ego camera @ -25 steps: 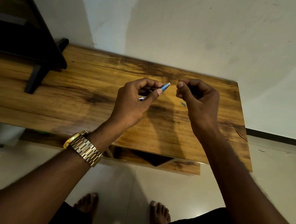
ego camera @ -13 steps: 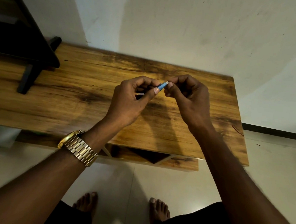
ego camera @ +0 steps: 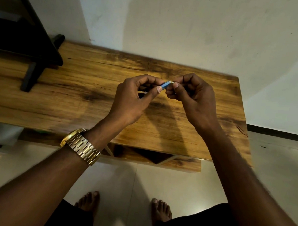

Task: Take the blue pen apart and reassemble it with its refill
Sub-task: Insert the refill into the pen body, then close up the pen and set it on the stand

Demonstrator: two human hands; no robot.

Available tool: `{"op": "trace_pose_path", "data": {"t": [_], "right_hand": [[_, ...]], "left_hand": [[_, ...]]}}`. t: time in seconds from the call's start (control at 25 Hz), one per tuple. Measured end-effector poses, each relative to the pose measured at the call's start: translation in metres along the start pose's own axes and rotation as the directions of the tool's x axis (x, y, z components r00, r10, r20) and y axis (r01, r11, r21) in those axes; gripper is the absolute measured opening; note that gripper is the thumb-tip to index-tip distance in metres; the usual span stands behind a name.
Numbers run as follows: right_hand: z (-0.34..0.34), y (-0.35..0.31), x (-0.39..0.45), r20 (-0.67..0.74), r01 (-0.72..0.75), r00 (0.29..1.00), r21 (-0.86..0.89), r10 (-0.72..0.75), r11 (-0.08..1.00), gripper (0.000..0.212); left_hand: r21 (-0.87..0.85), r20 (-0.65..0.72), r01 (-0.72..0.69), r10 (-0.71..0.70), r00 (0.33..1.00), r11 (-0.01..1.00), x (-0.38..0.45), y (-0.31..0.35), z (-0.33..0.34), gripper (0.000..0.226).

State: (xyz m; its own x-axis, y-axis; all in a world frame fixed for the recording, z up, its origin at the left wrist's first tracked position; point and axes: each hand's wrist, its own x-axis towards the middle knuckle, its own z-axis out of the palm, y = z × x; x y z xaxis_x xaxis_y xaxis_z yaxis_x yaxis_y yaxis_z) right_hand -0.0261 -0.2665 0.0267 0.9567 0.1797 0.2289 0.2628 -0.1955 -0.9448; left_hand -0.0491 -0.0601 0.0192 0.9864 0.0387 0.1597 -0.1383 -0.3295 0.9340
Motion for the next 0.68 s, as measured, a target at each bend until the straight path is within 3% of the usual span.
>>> {"op": "trace_pose_path", "data": {"t": [0.52, 0.68], "right_hand": [[-0.0034, 0.0004, -0.0008, 0.035, 0.005, 0.999, -0.043, -0.004, 0.999, 0.017], [-0.0097, -0.0003, 0.0, 0.081, 0.071, 0.995, -0.257, -0.052, 0.964, 0.013]], "left_hand": [[0.058, 0.013, -0.002, 0.001, 1.0, 0.998, 0.0, 0.0004, 0.0002, 0.018], [0.136, 0.029, -0.05, 0.047, 0.998, 0.989, -0.0017, 0.0014, -0.001, 0.019]]}}
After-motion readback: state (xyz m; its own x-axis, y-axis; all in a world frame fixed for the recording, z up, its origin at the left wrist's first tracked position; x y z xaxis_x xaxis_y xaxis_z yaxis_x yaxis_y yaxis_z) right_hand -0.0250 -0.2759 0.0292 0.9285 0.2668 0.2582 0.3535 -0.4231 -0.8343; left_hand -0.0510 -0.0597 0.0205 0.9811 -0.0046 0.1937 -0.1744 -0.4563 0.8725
